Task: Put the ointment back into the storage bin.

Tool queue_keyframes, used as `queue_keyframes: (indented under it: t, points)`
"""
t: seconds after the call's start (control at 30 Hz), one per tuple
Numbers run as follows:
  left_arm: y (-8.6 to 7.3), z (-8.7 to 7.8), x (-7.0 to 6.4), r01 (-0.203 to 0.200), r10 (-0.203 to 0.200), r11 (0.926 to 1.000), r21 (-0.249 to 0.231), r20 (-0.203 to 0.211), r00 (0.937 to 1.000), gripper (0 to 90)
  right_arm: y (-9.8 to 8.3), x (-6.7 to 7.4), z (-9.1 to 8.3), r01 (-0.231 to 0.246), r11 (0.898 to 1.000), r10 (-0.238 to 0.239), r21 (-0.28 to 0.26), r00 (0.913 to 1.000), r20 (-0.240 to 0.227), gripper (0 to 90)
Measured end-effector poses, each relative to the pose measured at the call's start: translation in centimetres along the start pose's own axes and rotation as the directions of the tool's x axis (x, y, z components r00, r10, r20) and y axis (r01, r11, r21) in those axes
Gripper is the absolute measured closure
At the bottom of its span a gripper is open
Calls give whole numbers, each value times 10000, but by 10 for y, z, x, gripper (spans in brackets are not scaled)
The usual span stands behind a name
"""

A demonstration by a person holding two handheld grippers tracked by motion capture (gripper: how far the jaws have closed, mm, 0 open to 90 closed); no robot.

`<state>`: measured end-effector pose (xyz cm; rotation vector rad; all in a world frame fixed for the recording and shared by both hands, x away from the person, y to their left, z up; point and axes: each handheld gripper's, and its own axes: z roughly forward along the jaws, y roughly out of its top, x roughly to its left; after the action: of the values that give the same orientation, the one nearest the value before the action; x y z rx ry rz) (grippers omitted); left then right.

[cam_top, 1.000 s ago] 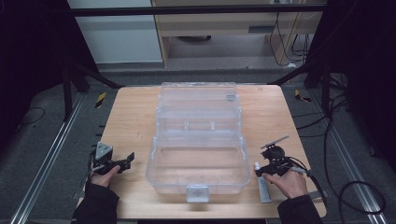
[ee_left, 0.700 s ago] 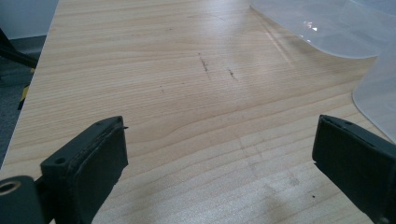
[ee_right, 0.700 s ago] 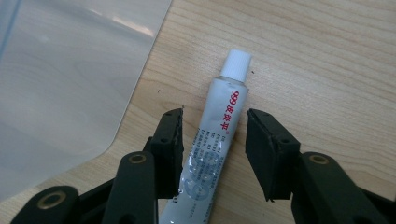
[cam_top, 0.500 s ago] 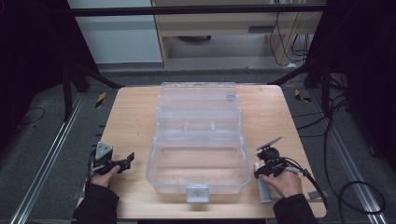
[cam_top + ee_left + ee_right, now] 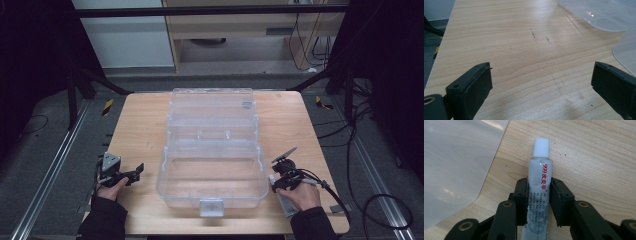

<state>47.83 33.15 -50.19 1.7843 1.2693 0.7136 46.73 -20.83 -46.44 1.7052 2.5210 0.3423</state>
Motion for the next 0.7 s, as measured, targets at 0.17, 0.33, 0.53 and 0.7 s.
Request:
queue_keyframes:
  t: [0.17,0.33,0.53,0.7]
  points:
    - [0,0,0,3,-3,10000,1,1,10000,27,1,0,1,157,9999,-157,58,9999,24,692]
    - [0,0,0,-13,13,10000,11,2,10000,27,1,0,2,166,9998,-167,114,9999,23,696]
    - [0,0,0,-50,50,10000,9,-30,10000,27,4,-2,1,269,9989,-267,373,9996,-58,698]
    - [0,0,0,-38,38,10000,28,-27,10000,27,3,-8,-12,236,9997,-234,83,9996,-182,699]
